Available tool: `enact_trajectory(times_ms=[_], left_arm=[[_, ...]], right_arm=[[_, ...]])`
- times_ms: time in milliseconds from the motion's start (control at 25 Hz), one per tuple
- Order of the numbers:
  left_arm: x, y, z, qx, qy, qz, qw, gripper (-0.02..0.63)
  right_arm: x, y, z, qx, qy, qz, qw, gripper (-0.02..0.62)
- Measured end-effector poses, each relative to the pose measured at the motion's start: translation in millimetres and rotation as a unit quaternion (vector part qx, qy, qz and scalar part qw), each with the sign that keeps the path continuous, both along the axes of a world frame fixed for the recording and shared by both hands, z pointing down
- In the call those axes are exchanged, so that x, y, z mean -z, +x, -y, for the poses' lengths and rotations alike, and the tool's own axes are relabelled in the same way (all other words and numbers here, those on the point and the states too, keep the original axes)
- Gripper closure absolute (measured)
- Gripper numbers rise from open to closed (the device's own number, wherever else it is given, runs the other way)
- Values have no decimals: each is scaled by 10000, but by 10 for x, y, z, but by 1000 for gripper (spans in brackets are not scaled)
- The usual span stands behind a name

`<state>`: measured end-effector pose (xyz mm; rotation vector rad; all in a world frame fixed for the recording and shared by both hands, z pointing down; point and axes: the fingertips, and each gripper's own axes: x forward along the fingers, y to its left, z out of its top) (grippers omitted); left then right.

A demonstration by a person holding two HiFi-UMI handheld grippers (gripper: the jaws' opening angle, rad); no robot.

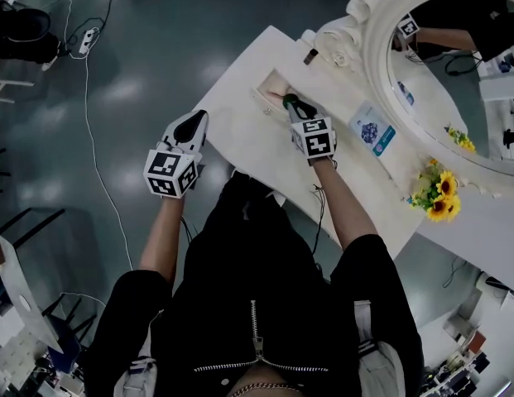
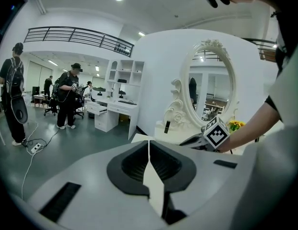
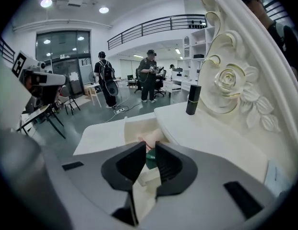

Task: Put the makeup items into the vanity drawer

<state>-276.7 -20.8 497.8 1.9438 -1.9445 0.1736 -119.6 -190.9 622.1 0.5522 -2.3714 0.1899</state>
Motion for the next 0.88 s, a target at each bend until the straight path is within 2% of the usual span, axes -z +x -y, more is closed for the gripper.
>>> enact_trajectory(times_ms=[280,480,680,880], left_arm=[[77,230,253,-413,121,22,9991,580],[158,536,496,-845,222,39,9962,580],[224,944,802,-1394,341,29,9896,580],[369,1370,1079,-1922,500,39,9801,580]], right_arm=[[328,309,-7,-391,112,405,9984,588],[633,697,32,-812,278,729,9936,589],[962,1249,124,-1456,514,1027,9827,589],[1336,1893,115,-2118,808,1286,9654,589]])
